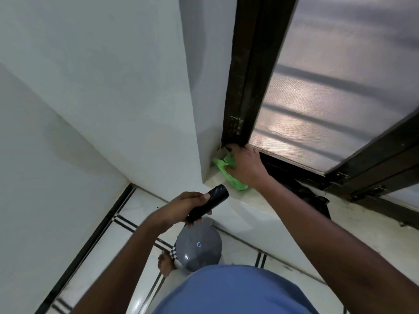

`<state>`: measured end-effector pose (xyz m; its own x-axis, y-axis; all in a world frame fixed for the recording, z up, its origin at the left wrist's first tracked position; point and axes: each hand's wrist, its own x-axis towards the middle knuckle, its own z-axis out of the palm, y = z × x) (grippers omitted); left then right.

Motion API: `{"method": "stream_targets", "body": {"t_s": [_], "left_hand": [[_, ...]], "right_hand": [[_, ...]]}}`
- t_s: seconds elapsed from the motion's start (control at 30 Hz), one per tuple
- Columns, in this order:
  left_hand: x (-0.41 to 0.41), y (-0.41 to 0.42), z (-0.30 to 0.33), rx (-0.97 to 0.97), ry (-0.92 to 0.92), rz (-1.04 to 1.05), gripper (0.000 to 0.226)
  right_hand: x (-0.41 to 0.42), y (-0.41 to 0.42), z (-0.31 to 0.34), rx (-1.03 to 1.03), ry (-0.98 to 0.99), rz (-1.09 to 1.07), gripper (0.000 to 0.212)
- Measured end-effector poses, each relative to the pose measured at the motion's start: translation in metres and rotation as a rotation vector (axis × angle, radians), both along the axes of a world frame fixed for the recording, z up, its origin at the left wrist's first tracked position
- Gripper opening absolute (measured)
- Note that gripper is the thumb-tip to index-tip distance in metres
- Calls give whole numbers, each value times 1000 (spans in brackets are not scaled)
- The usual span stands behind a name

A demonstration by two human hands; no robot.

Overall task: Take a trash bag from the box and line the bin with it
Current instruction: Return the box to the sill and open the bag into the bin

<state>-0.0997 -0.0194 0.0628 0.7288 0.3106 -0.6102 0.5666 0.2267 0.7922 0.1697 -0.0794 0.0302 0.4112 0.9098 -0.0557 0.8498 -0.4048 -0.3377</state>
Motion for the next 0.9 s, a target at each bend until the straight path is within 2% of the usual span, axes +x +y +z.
{"method": "stream_targets", "body": {"t_s": [0.07,0.13,0.27,0.4,0.57,0.63,0.73,0.9], "left_hand": [[0,0,5,-10,-20,15,42],[4,0,11,-19,-45,13,42],[22,-1,30,-30,-116,-19,43],[44,-2,52,-105,-228,-26,43],[74,0,76,-295,-373,54,50],[84,3,87,-334,-418,101,53],[98,3,101,-264,-409,141,43],[114,8,105,-164,-329,159,40]], "right_hand": [[-4,-7,7,163,140,-19,64],[-6,-18,9,237,195,-36,58],[-7,-47,0,242,263,-90,56],[-8,-66,-2,258,357,-156,68],[-19,-75,-1,339,424,-268,56],[-23,-76,-2,399,436,-335,58],[-29,-76,-2,449,415,-432,75],[-32,-72,-11,421,418,-483,60]]}}
